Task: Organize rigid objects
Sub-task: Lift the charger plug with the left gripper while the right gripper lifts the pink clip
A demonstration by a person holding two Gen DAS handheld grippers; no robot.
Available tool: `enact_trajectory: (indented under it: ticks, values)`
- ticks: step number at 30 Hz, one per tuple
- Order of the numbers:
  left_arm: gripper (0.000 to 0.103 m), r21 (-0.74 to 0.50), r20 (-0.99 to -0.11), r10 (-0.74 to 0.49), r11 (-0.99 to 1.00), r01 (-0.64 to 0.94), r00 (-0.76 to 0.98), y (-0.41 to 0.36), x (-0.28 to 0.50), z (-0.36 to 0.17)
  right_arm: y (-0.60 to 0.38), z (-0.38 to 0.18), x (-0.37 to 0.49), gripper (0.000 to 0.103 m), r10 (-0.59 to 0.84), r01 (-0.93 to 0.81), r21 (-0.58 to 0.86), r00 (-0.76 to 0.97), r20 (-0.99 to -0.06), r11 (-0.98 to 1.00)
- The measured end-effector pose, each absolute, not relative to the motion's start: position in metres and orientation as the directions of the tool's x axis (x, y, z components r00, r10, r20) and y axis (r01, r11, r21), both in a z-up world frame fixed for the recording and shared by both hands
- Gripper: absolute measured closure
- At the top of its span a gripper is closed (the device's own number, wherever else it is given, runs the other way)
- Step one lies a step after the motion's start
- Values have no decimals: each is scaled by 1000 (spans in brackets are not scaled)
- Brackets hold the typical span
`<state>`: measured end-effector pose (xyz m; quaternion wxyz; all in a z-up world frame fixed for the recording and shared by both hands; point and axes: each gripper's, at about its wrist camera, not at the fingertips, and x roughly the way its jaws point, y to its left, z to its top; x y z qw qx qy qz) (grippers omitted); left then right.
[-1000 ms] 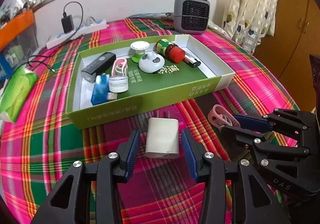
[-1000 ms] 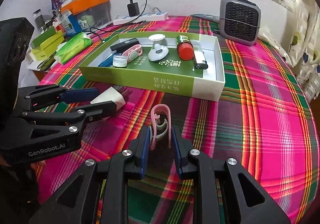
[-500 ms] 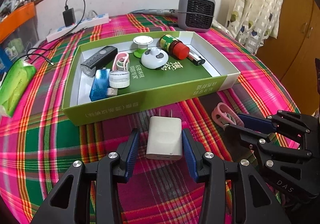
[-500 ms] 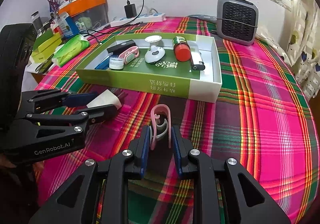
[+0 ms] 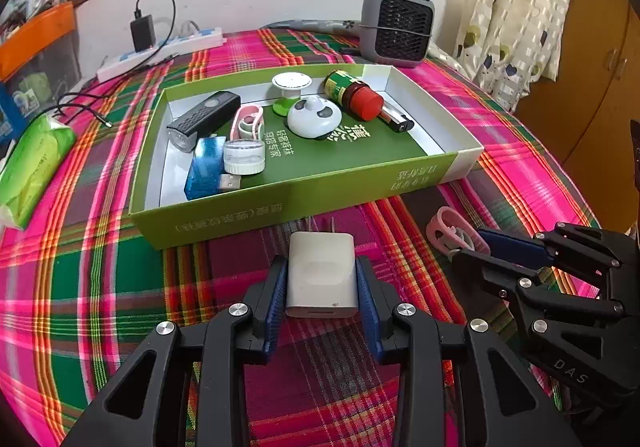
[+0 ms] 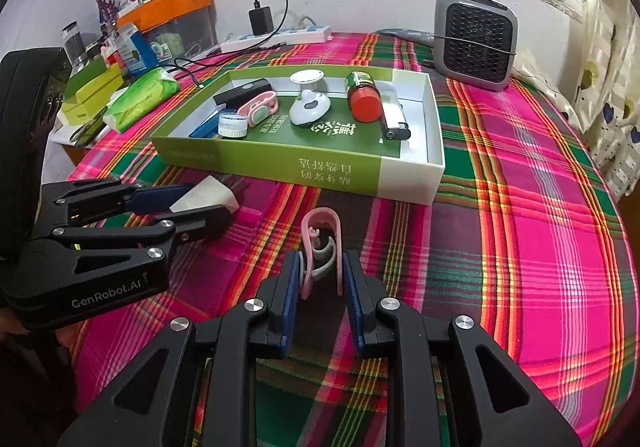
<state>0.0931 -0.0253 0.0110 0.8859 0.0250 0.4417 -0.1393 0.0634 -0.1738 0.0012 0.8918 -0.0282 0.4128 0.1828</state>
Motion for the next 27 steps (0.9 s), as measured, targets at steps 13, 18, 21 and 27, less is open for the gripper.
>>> enact_trajectory:
  ticks: [13,18,21,27]
  values:
    - [70,-79,-789,-225,960,269,571,-25,93,11,-174,1,63,80,302,-349,100,592,-747,932]
    - [71,-80,-789,-226,960,270,571,-25,93,11,-174,1,64,80,302,-350,99,592,-747,932]
    - [71,-78,-789,-225,960,269,571,-24,92,11,-173,1,64,80,303,-349,101,592,-747,931]
    - [71,-84,-784,-235,957,277,575,-26,89,14,-173,1,64,80,303,-350,100,592,-747,931]
